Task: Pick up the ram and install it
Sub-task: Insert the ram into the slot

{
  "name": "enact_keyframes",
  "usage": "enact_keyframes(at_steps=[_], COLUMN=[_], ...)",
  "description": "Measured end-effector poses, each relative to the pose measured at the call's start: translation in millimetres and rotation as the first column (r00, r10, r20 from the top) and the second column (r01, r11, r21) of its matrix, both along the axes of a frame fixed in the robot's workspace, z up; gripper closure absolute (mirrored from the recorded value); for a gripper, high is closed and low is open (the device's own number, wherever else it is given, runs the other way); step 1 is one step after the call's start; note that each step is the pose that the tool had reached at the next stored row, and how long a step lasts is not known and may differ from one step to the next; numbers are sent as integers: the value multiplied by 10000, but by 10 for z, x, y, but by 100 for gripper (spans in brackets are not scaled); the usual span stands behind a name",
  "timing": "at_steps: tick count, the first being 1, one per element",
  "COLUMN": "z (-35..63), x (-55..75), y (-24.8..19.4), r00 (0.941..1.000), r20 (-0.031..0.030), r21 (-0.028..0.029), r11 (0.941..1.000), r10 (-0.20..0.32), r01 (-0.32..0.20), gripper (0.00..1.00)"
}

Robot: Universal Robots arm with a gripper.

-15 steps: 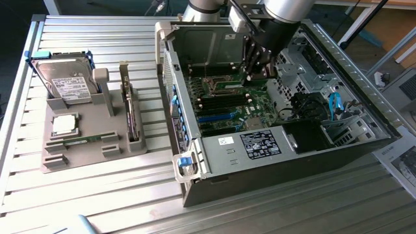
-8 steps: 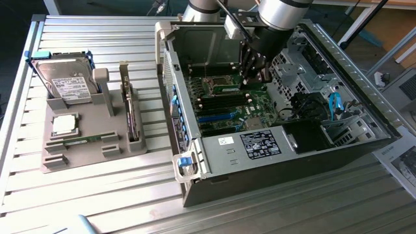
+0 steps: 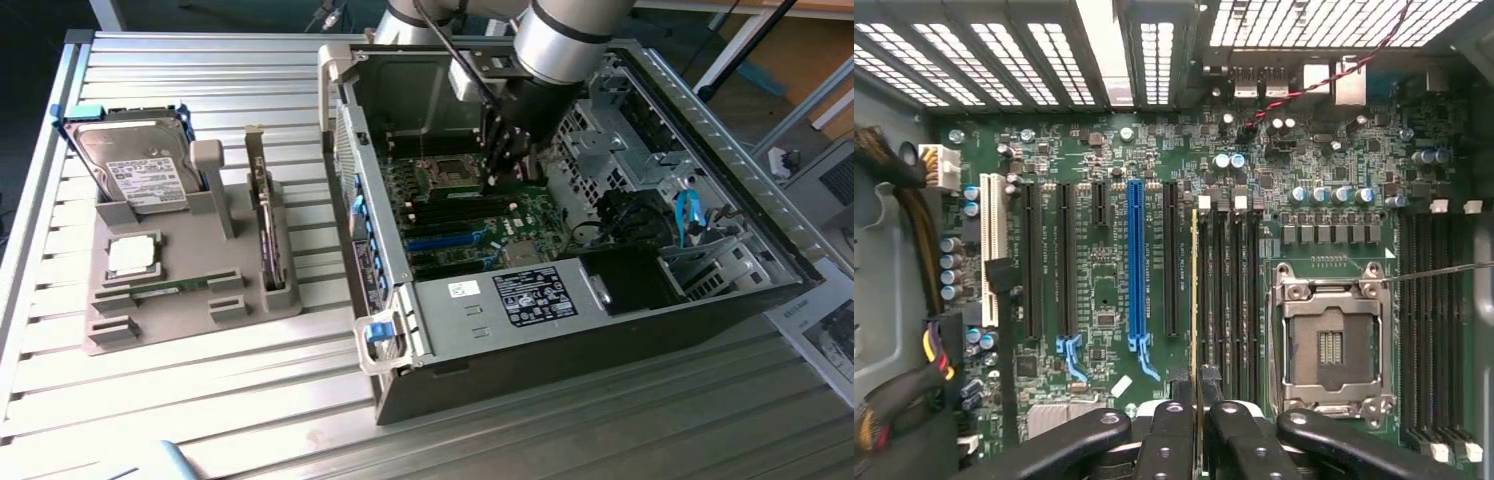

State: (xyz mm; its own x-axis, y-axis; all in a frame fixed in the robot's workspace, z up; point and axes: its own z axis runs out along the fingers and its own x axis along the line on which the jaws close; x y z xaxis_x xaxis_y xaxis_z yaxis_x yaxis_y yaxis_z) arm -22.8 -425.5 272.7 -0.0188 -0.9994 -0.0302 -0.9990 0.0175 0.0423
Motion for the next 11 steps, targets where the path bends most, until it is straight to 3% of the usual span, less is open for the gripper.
enact_keyframes(at_steps=[8,11], z=[-246,-322], x=[-23,-23], y=[89,100], r00=[10000,9999], r20=[0,0], r21=[0,0], r11=[10000,9999], r10=[98,118], r01=[-98,-118], gripper=[87,87])
